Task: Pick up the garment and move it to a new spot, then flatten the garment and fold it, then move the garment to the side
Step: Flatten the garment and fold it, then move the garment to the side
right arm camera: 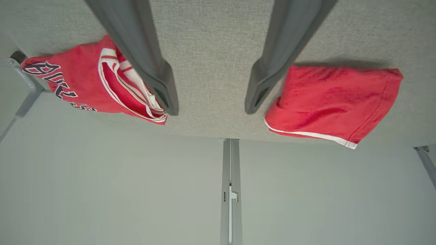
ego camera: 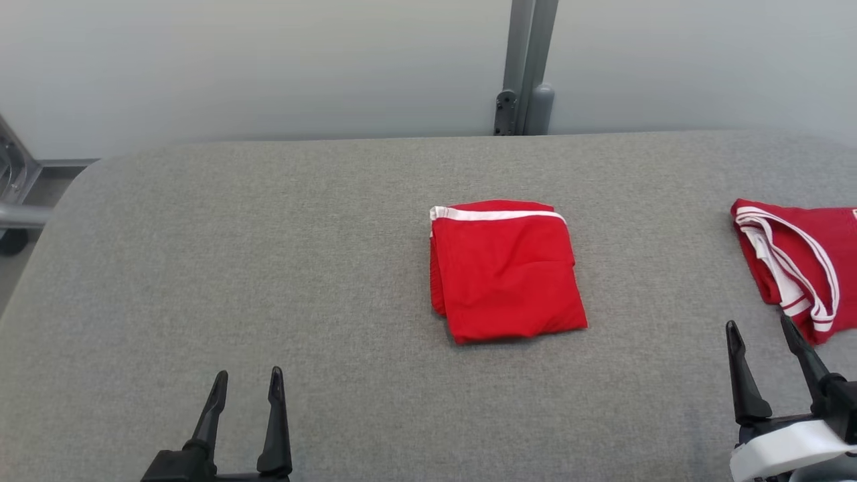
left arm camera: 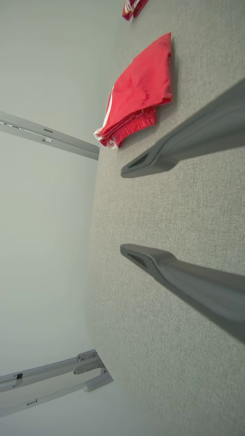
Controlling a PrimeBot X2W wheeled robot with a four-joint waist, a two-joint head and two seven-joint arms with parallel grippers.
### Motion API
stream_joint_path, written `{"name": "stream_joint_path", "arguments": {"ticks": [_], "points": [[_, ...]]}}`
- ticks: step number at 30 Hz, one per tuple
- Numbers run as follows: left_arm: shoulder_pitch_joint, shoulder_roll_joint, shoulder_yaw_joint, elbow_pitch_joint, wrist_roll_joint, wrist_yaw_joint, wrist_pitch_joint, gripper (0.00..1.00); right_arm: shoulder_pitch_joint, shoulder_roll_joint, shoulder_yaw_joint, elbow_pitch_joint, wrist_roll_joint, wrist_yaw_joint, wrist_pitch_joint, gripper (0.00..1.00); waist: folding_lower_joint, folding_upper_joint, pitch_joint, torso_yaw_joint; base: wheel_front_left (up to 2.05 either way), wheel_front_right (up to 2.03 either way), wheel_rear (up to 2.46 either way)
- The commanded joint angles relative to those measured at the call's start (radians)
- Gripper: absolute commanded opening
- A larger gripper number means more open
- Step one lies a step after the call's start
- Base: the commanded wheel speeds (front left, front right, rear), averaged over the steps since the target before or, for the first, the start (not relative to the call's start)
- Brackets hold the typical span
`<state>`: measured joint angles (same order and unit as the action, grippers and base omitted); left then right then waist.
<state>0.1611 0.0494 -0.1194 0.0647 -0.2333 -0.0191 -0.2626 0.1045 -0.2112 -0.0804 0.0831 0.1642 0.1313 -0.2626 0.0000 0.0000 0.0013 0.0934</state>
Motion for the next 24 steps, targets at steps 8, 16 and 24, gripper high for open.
{"name": "stream_joint_path", "arguments": {"ticks": [8,16,24], "points": [[0.006,0.002,0.003,0.007,0.003,0.002,-0.002,1.0,0.005,0.015,0.005,0.031,-0.004,-0.001,-0.003,1.0,0.0,0.0,-0.037,-0.073,0.0,0.0,0.0],[-0.014,0.002,-0.018,0.004,-0.003,-0.004,-0.002,1.0,-0.113,0.007,0.081,0.109,0.146,-0.001,0.003,1.0,0.0,0.0,0.006,-0.042,0.0,0.0,0.0],[-0.125,0.003,-0.077,-0.003,-0.011,-0.011,-0.003,1.0,-0.443,-0.041,0.212,0.237,0.379,-0.001,0.359,1.0,0.0,0.0,0.197,0.033,0.0,0.0,0.0]]}}
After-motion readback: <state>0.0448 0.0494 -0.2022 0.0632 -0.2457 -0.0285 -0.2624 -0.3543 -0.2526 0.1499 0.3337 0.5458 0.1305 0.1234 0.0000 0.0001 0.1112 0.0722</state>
